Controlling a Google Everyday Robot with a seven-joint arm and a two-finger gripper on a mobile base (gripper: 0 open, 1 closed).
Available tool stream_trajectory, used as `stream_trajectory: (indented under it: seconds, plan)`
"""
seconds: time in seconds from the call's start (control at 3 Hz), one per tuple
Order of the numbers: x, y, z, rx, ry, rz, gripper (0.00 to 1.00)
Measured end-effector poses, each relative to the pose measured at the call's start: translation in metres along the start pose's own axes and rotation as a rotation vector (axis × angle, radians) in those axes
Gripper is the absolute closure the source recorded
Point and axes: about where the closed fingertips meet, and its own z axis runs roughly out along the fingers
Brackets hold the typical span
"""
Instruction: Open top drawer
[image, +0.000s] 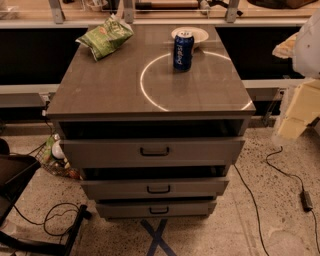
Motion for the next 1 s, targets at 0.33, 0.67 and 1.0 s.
stream_trajectory:
  seconds: [0.33,0.67,1.0]
  plan:
    - [0.0,0.0,0.0,0.0,0.0,0.0,0.0]
    - [-0.01,0.012,0.032,-0.021,0.025,-0.035,0.0]
    - [-0.046,0.039,0.103,-0.062,0.045,-0.121,0.0]
